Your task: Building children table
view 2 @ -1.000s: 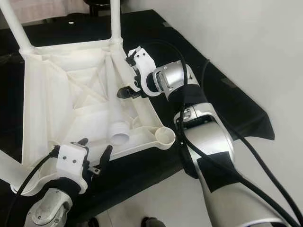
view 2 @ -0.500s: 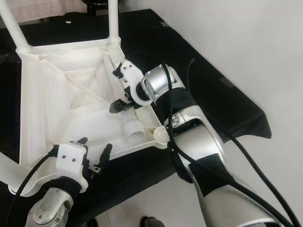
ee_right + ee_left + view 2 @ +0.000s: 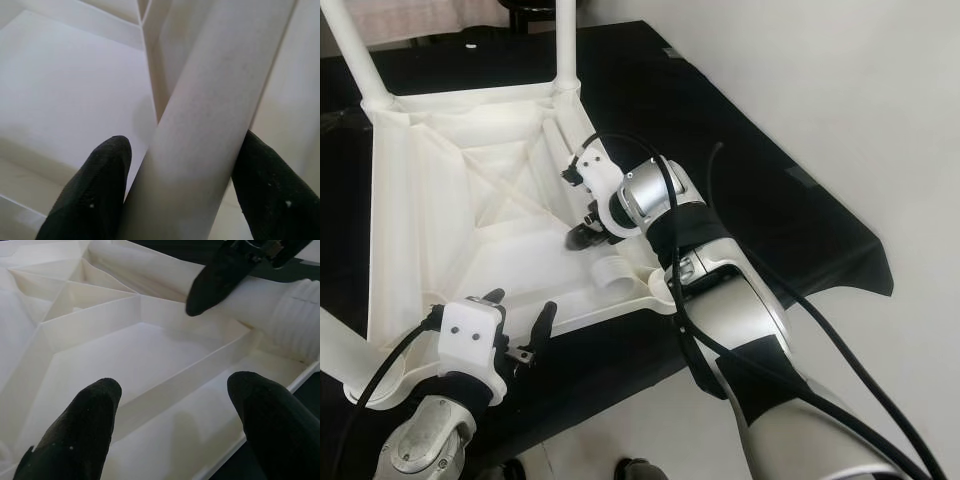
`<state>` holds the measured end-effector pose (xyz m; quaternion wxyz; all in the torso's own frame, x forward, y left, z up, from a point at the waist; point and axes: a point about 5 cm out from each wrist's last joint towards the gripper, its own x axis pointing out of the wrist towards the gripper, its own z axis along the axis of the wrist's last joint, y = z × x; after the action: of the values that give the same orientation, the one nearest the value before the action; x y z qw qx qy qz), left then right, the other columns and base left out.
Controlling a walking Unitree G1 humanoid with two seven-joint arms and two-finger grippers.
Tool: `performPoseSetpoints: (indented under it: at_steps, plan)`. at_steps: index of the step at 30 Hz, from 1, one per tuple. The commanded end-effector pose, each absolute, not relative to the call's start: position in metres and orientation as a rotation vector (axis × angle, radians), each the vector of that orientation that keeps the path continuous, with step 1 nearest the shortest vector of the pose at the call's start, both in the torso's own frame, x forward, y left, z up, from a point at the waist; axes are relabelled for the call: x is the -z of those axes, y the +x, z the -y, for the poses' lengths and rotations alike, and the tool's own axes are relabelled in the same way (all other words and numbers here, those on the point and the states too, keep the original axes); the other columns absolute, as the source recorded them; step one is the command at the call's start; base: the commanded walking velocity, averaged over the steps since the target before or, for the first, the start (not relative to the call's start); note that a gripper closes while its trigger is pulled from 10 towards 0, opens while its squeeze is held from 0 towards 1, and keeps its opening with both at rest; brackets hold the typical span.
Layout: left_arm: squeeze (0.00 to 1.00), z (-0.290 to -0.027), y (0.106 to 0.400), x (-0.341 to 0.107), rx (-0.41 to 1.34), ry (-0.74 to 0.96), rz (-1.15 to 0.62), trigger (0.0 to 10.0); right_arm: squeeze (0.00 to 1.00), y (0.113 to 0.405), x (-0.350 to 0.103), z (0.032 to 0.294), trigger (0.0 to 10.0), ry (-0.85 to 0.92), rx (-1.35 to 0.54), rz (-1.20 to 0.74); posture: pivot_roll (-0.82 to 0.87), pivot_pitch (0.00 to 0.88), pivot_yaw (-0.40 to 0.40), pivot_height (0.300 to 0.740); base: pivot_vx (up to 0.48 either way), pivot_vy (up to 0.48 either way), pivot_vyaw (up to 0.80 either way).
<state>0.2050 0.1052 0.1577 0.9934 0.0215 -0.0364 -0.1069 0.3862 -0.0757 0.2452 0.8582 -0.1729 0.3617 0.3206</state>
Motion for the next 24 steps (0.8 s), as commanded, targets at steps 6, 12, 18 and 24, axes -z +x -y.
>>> performPoseSetpoints:
  at_steps: [6, 12, 18, 24]
  plan:
    - [0.0, -0.101, 0.205, -0.152, 0.215, 0.022, 0.053, 10.0, 0.0, 0.387, -0.232, 0.088, 0.0, -0.442, -0.63, -0.785, -0.15, 0.186, -0.16, 0.74, 0.0, 0.0, 0.0]
    - [0.0, -0.103, 0.206, -0.151, 0.214, 0.024, 0.052, 10.0, 0.0, 0.389, -0.231, 0.09, 0.0, -0.504, -0.598, -0.753, -0.15, 0.183, -0.15, 0.74, 0.0, 0.0, 0.0]
    - [0.0, -0.104, 0.206, -0.151, 0.215, 0.029, 0.05, 10.0, 0.0, 0.39, -0.234, 0.089, 0.0, -0.466, -0.582, -0.72, -0.13, 0.184, -0.132, 0.74, 0.0, 0.0, 0.0]
    - [0.0, -0.106, 0.205, -0.151, 0.218, 0.039, 0.045, 10.0, 0.0, 0.396, -0.246, 0.091, 0.0, -0.381, -0.542, -0.631, -0.12, 0.186, -0.116, 0.74, 0.0, 0.0, 0.0]
